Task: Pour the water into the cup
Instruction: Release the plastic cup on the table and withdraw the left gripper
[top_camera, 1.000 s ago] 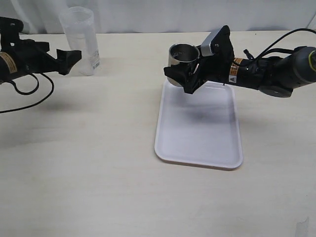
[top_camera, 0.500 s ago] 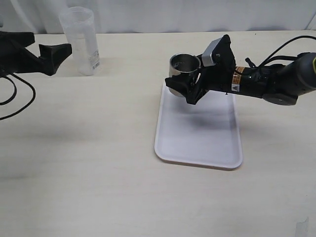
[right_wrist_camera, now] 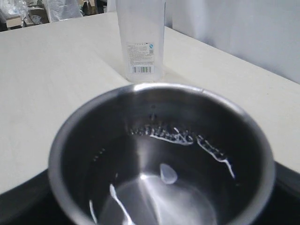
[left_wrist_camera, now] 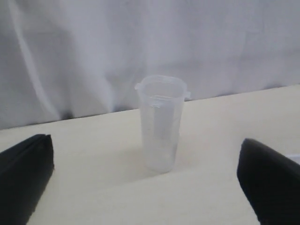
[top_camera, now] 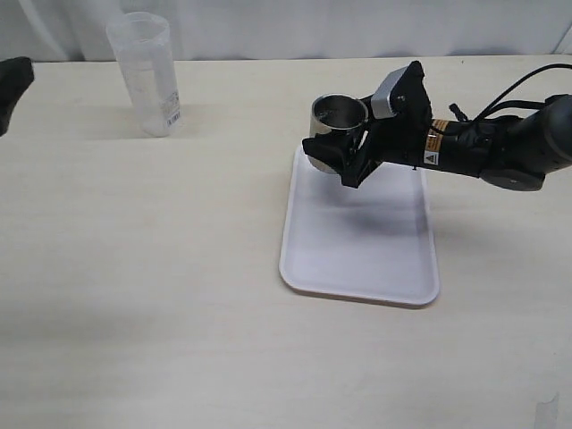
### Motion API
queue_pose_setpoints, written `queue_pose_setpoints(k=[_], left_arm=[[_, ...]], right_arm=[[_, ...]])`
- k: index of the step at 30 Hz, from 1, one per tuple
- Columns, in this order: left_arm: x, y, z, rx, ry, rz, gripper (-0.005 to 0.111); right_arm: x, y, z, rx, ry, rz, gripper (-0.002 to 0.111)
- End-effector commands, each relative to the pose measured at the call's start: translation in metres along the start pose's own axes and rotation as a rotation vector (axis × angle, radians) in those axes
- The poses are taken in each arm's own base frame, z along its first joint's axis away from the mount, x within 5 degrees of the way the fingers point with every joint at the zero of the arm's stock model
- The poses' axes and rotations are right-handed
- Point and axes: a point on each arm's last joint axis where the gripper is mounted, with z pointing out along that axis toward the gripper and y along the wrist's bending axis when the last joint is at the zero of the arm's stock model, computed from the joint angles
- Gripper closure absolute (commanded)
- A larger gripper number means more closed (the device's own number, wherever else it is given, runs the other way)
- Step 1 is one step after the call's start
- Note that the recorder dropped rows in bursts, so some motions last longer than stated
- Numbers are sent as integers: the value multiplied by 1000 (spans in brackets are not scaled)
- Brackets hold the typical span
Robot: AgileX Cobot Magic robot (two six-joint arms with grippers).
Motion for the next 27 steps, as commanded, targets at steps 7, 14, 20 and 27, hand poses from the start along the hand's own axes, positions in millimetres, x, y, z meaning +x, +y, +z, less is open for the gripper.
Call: queue_pose_setpoints(k=[7, 14, 20, 27], left_arm=[[1, -12, -85, -143, -210, -33, 5], [23, -17, -119, -208, -307, -65, 5], [43, -22, -134, -213, -394, -76, 5], [71, -17, -133, -277, -343, -103, 5]], right_arm=[[-10, 0, -4, -5, -58, -13, 104], [-10, 0, -4, -5, -58, -13, 104], [-10, 0, -4, -6, -57, -14, 104], [-10, 0, -4, -6, -63, -15, 104]])
